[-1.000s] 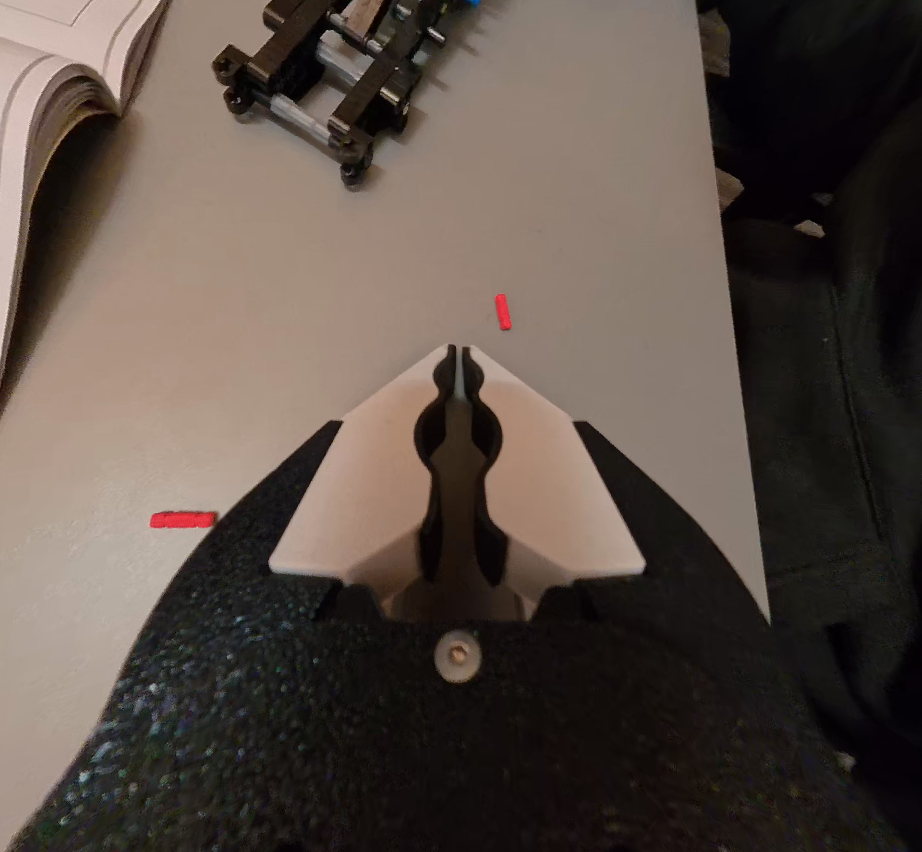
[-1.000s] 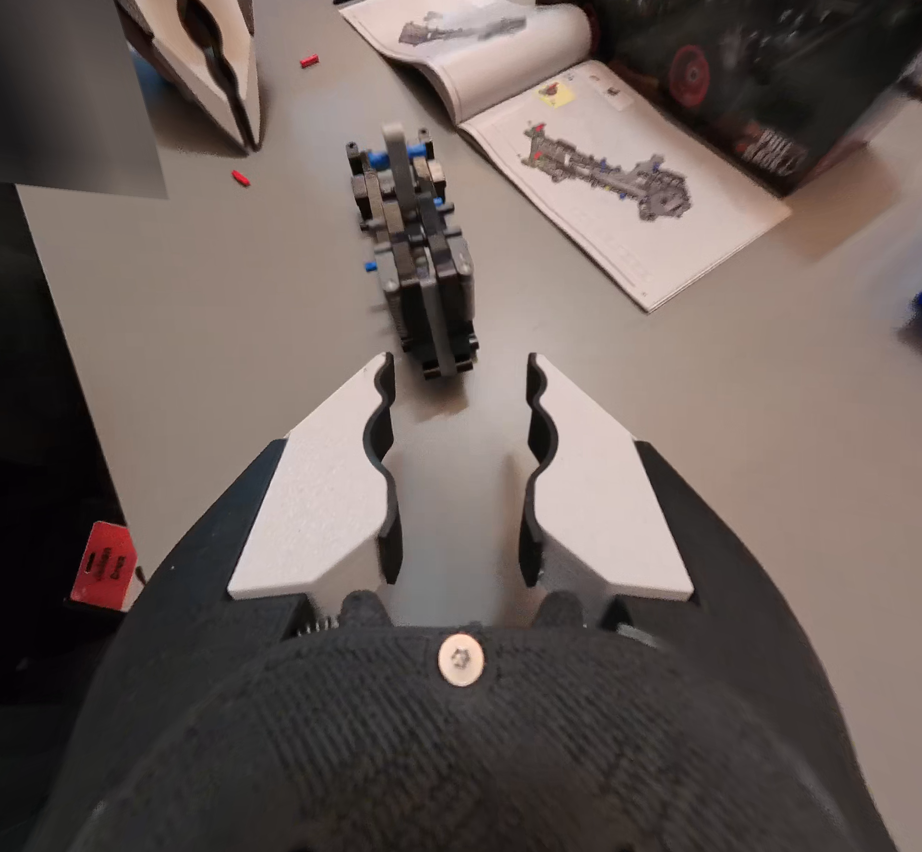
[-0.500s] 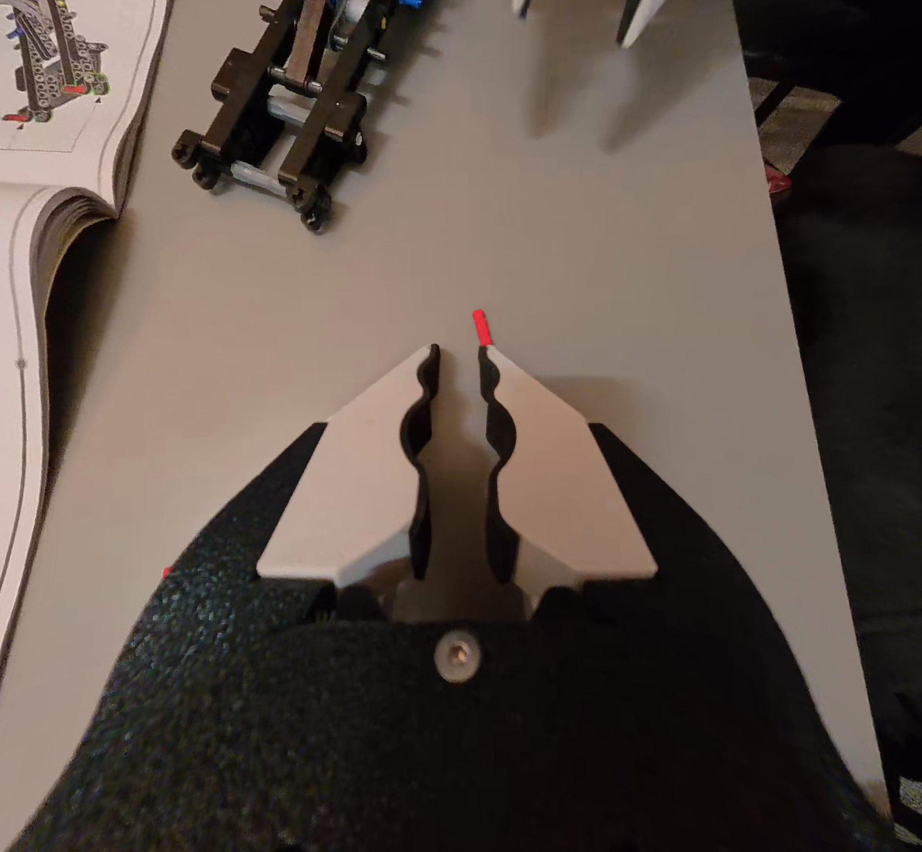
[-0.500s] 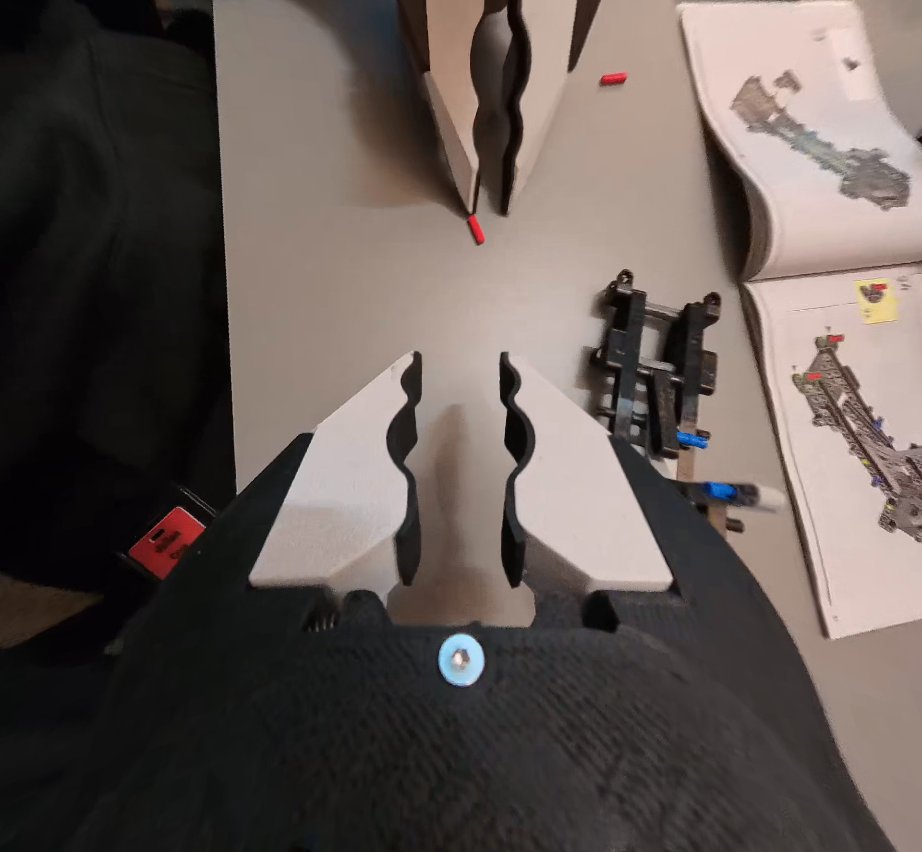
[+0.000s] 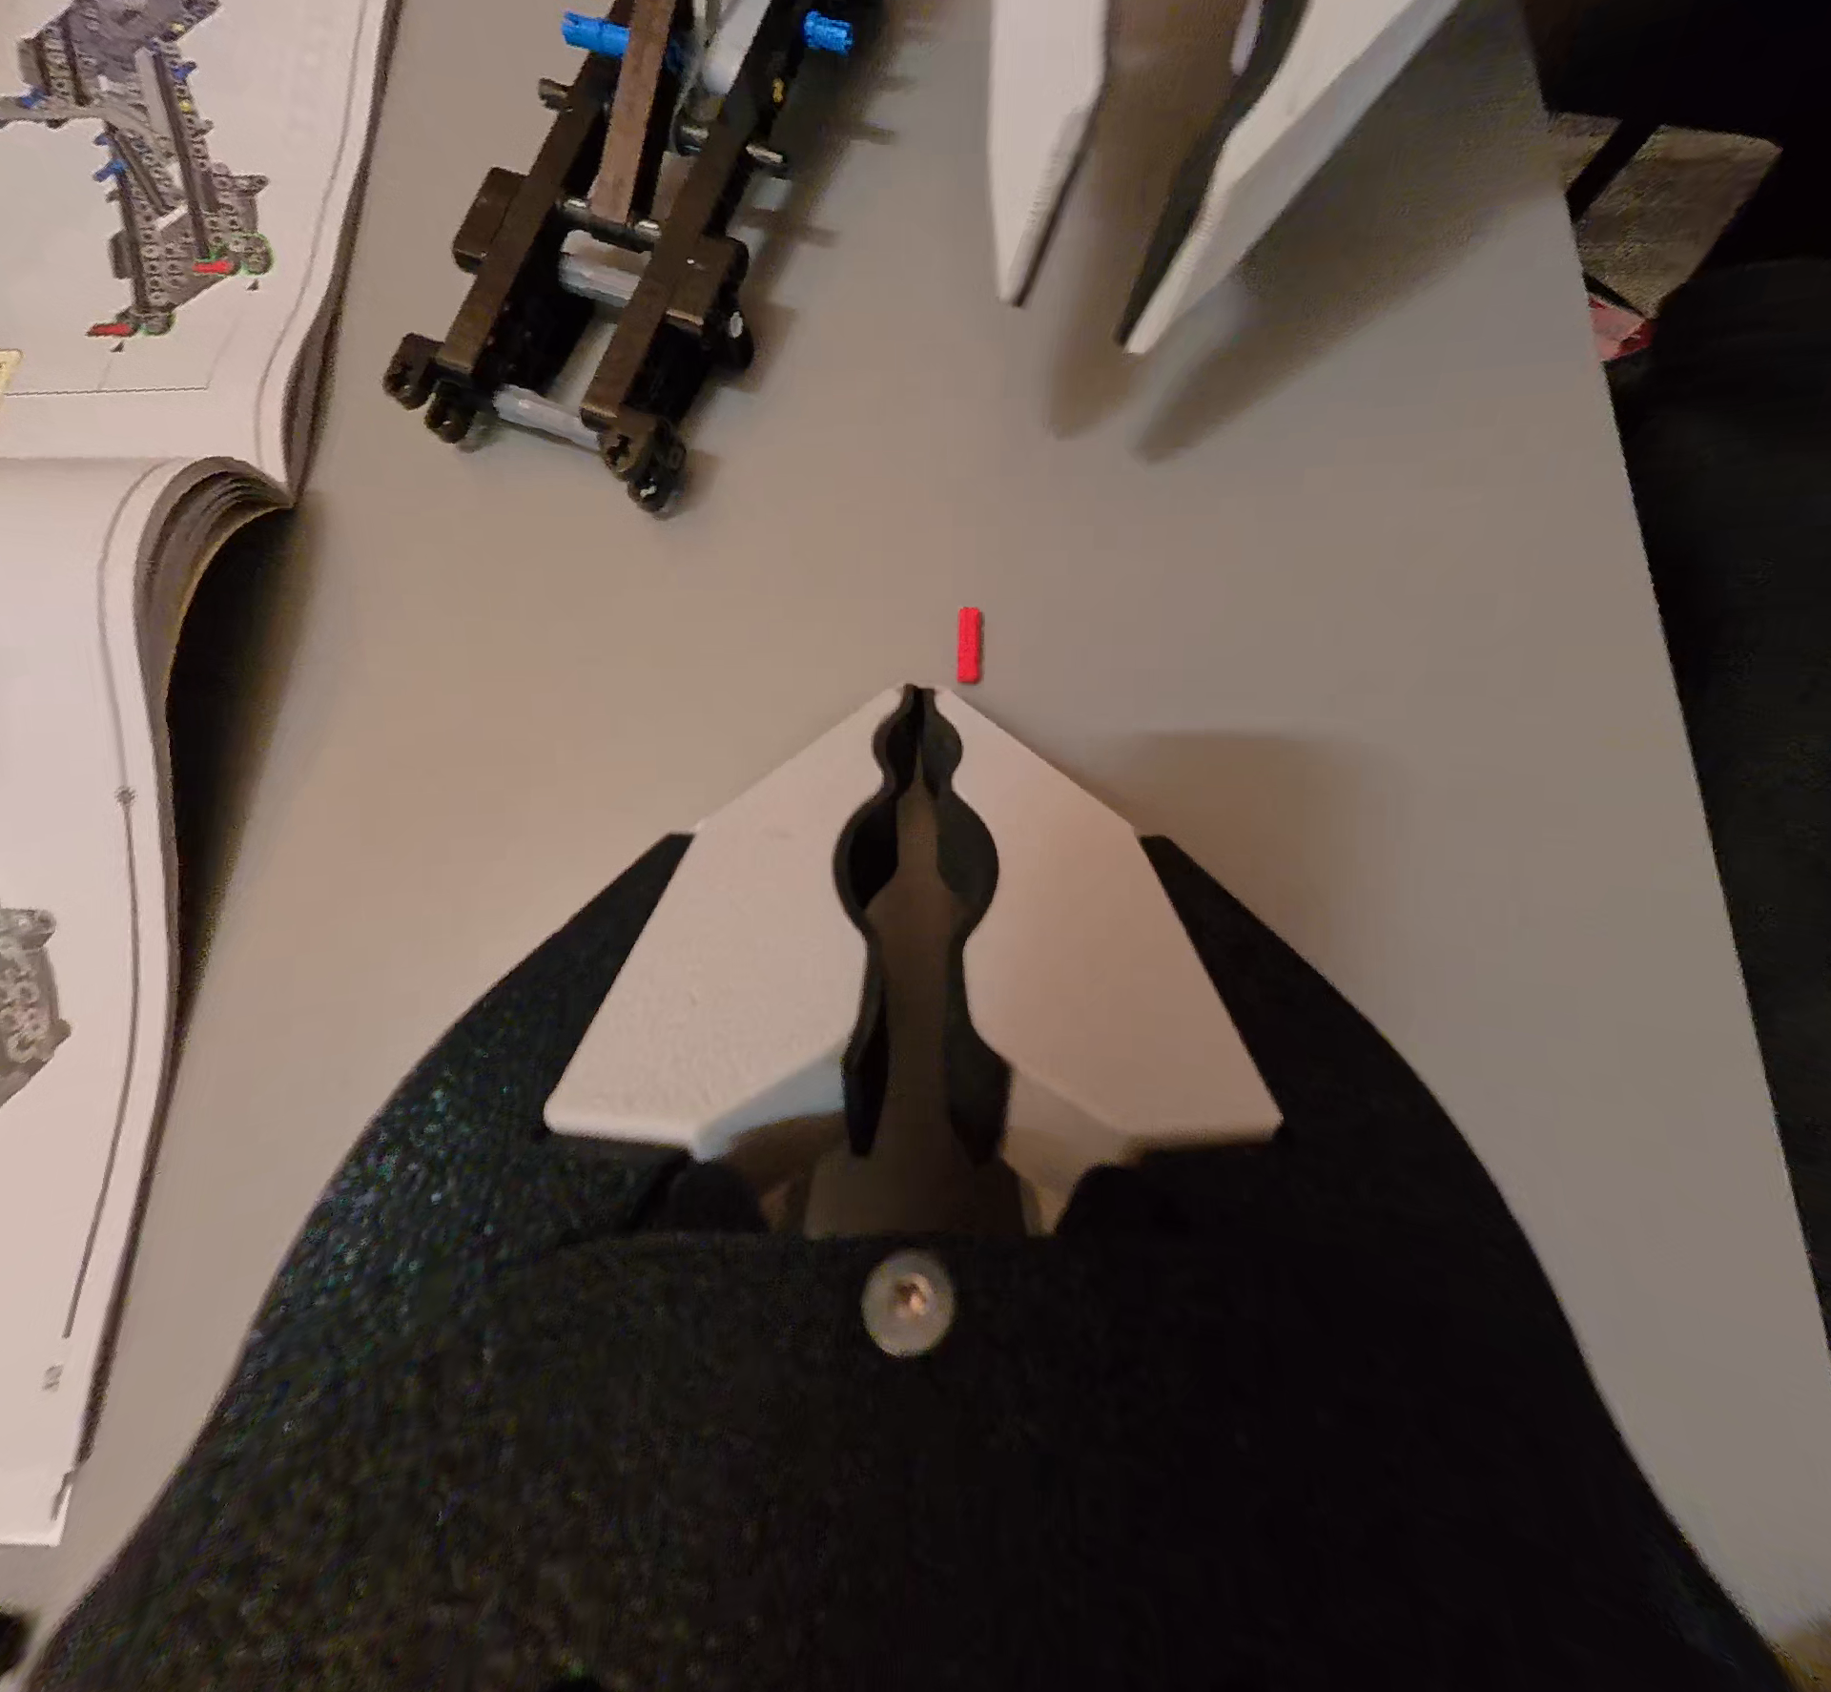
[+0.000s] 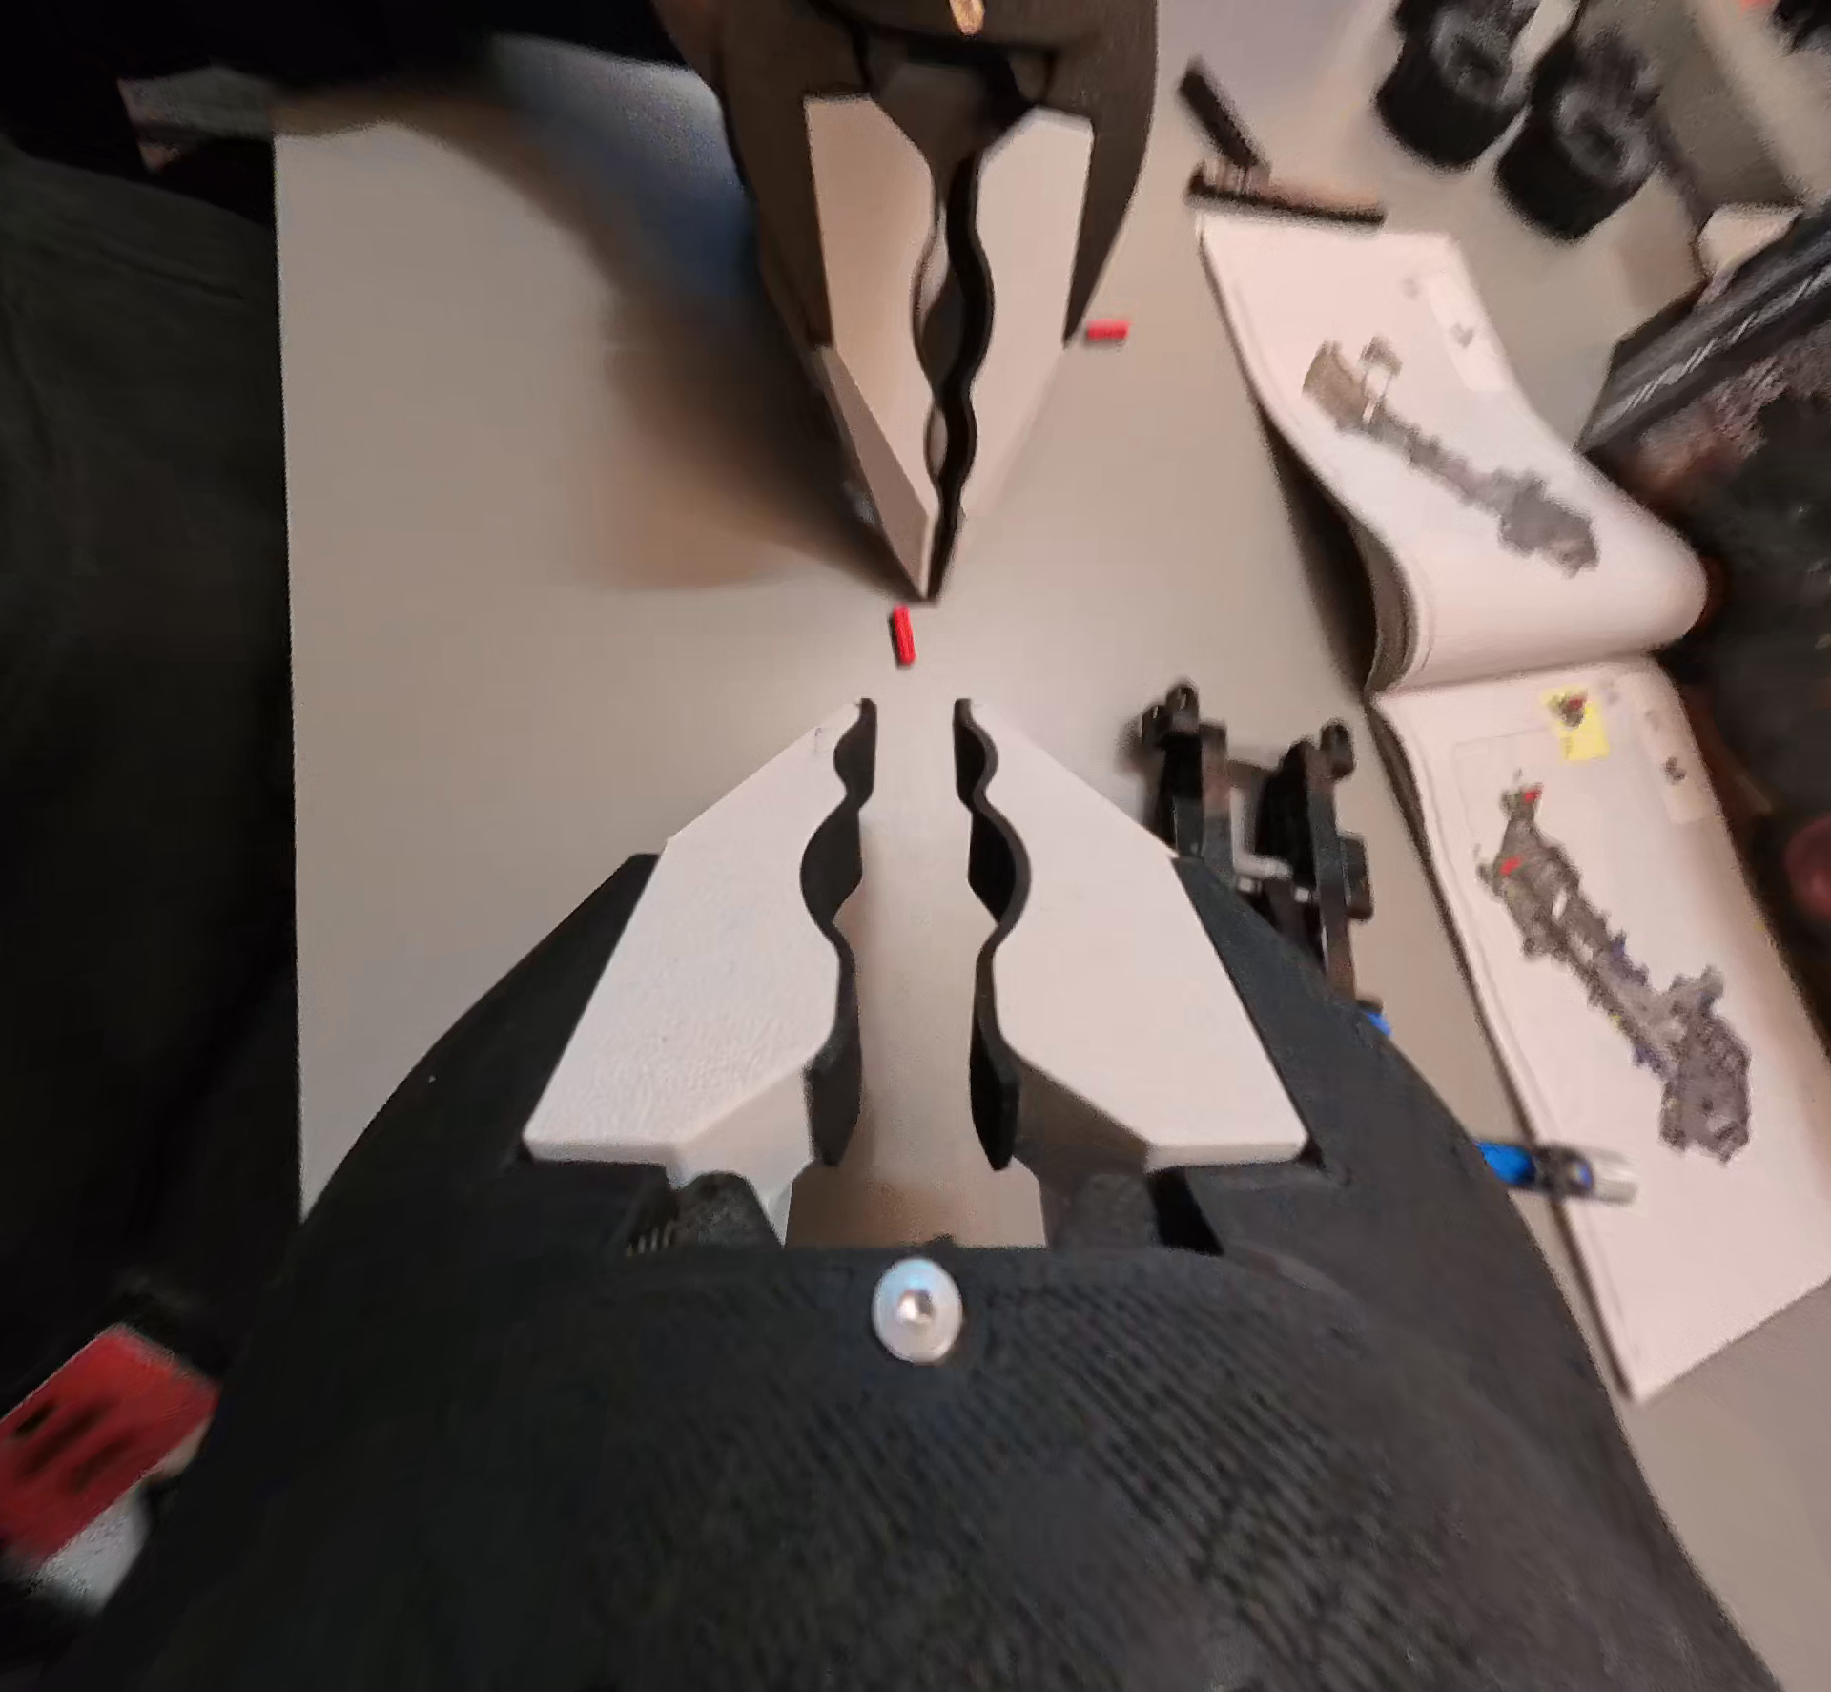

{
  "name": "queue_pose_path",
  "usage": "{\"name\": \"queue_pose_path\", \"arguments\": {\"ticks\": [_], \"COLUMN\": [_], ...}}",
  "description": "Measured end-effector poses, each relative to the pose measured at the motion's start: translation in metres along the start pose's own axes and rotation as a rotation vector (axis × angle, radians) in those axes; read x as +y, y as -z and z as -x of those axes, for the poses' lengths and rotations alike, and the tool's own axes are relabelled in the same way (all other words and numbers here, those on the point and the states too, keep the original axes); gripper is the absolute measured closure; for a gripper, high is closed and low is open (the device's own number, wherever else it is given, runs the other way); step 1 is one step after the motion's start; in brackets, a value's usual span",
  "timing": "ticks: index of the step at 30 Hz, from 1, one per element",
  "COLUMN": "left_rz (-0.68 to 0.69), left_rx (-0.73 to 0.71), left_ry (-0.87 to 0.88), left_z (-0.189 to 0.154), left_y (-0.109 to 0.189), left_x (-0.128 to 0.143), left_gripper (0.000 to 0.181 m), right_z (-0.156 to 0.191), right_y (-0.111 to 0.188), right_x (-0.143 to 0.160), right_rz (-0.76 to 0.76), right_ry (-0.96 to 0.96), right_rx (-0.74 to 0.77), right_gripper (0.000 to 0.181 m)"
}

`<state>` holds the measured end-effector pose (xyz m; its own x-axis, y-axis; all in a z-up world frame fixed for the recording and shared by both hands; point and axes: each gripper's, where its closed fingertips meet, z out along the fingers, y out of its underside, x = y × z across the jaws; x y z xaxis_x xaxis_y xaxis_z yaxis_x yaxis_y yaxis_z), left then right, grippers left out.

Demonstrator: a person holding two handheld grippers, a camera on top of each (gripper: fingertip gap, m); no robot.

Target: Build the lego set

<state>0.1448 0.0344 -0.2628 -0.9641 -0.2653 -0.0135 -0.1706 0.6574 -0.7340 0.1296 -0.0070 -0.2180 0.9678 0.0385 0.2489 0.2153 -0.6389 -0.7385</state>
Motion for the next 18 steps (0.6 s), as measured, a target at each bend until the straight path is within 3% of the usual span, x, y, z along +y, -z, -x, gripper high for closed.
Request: {"name": "queue_pose_path", "arguments": {"ticks": [2,7,10,18], "left_rz": [-0.022,-0.018,-0.005,0.017], "left_rx": [0.000,0.060,0.042,-0.004], "left_ry": [0.020,0.024,-0.008,-0.037], "left_z": [0.002,-0.009,-0.012,-0.012], "left_y": [0.003,0.004,-0.003,-0.012], "left_x": [-0.002,-0.001,-0.005,-0.010], "left_gripper": [0.181,0.181,0.168,0.180], "right_z": [-0.001,0.000,0.000,-0.001], "right_y": [-0.002,-0.011,-0.011,-0.014], "right_x": [-0.010,0.012,0.014,0.021], "right_rz": [-0.051,0.107,0.112,0.114], "right_ry": [0.083,0.132,0.111,0.072], "right_rx": [0.049,0.045,0.039,0.031], "right_gripper": [0.165,0.154,0.157,0.161]}}
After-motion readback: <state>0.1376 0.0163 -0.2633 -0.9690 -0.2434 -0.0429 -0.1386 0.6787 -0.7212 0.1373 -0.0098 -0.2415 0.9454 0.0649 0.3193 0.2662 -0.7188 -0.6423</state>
